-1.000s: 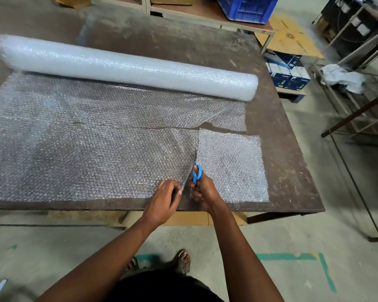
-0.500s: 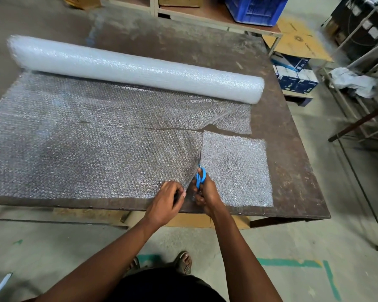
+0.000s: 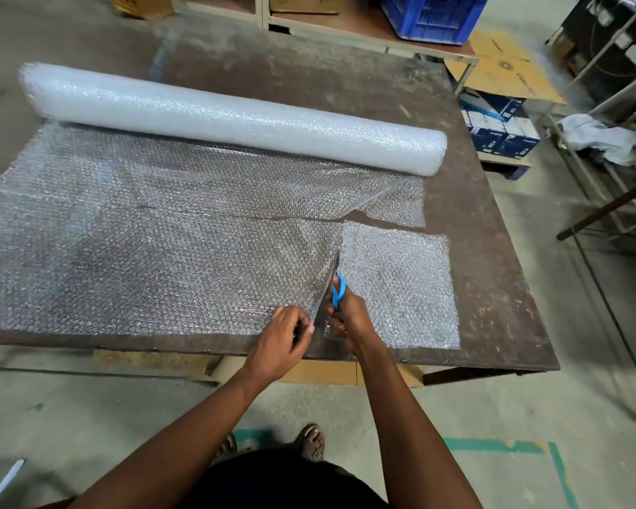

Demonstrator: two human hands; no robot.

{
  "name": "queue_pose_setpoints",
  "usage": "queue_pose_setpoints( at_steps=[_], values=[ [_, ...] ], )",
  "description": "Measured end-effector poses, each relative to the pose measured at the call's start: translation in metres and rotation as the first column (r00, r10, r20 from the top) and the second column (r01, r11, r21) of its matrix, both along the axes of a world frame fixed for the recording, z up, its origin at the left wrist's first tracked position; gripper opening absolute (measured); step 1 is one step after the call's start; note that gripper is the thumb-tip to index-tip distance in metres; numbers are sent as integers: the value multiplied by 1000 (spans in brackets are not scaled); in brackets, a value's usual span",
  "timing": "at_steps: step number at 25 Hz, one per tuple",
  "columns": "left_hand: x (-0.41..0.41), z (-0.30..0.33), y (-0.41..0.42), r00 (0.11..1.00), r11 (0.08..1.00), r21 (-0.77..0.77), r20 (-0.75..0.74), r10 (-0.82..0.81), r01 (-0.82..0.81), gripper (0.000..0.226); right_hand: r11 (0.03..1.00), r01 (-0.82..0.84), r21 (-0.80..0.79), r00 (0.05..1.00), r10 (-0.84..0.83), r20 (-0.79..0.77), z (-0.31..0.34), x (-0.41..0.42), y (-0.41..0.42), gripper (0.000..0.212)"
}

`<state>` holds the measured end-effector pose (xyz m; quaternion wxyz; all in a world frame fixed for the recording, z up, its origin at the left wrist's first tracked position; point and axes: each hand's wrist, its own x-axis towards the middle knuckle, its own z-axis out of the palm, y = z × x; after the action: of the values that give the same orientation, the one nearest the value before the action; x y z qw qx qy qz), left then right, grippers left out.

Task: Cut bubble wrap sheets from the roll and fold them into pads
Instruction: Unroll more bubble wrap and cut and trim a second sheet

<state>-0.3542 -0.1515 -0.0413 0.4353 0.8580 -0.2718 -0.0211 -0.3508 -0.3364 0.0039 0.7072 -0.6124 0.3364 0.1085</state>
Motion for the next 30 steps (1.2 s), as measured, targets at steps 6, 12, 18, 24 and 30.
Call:
queue_pose_setpoints(
  at_steps=[6,12,18,24,30],
  values=[
    [0,1,0,1000,1000,-11,-10,-4,4,12,1000,-18,13,1000,17,13,-3,12,-5,54],
    [1,-1,1,1000,1000,-16,-4,-9,9,12,1000,-19,9,1000,19,12,-2,22,-11,45],
    [2,-3,0,1000,1000,-13,-6,-16,16,10,998,-49,49,999,49,2,-1,27,-11,53],
    [1,-3,1,1000,1000,-13,-21,-9,8,10,999,-34,33,999,34,14,2,35,-18,46],
    [1,-2,1,1000,1000,-13,-10,-13,13,10,997,-50,51,999,49,19,1,36,-19,49]
  ],
)
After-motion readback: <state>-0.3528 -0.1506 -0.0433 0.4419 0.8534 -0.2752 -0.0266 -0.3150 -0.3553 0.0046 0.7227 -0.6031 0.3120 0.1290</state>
